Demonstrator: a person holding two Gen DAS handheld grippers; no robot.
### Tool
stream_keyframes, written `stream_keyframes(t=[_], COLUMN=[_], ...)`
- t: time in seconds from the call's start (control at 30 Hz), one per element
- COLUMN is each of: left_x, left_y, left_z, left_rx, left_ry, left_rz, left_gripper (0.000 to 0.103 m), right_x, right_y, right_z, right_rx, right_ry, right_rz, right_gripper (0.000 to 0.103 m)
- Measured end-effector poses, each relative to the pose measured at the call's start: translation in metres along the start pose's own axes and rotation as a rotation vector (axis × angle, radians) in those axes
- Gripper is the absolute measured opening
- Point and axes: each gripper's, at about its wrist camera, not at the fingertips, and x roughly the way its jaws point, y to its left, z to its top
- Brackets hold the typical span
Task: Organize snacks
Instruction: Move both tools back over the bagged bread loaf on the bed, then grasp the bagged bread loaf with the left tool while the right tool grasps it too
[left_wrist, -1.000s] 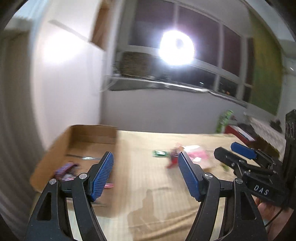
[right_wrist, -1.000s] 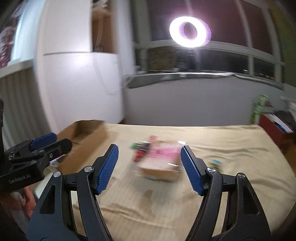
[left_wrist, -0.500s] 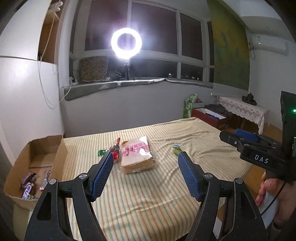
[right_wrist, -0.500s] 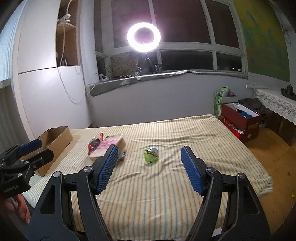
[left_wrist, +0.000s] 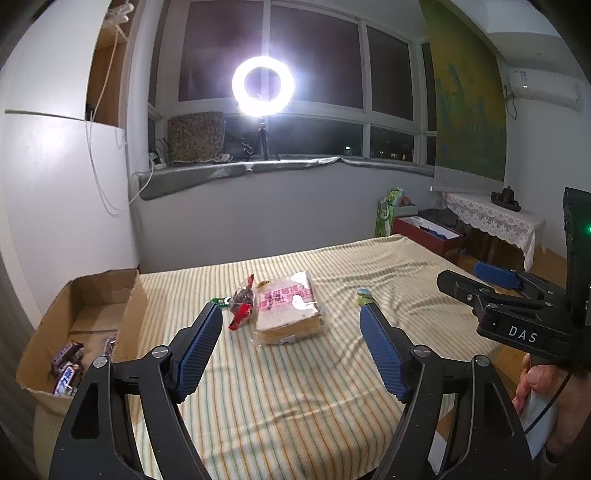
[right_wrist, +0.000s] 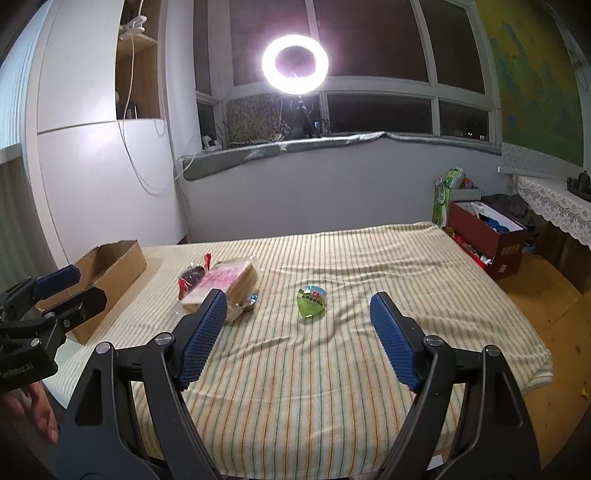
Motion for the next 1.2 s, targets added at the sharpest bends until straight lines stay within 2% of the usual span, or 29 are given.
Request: stream_keyframes(t=[0.27, 0.43, 0.53, 0.7, 0.77, 0.93, 1.1, 1.2], left_x=[0.039, 0.078, 0.102, 0.136, 0.142, 0.137, 0.140, 0.148], left_y=[0.010, 0.024, 0.033, 0.049, 0.054, 0.058, 0.056, 0.055], left_z=[-0.014, -0.017, -0.014, -0.011, -0.010, -0.008, -0.014, -0.021], left_rx=[-0.020, -0.045, -0.067, -0.141, -0.162, -0.182, -0.210, -0.240], left_ry=[0.074, 0.127, 0.165, 0.274, 0.298, 0.292, 0.328, 0.357], left_rz=[-0.009, -0.011, -0.007, -0.021, -0.024, -0.035, -0.081, -0.127], left_gripper=[0.078, 0.078, 0.078, 0.078, 0.078, 0.078, 0.078, 0.078], right_x=[0.059, 0.109, 0.135, 0.173, 0.177, 0.181, 0.203, 0.227], right_y=[0.000, 0.014, 0.025, 0.044, 0.051, 0.059, 0.054, 0.049], right_z=[-0.003, 0.013, 0.024, 0.045, 0.052, 0.058, 0.051, 0.040], right_rx=[-0.011, -0.057, -0.089, -0.138, -0.152, -0.134, -0.081, -0.049], right_ry=[0.097, 0.155, 0.191, 0.248, 0.244, 0.259, 0.336, 0.412], right_rz=[0.000, 0.008, 0.014, 0.060, 0.079, 0.121, 0.185, 0.204], right_gripper=[0.082, 0.083, 0.088, 0.089, 0.089, 0.094, 0.094, 0.094])
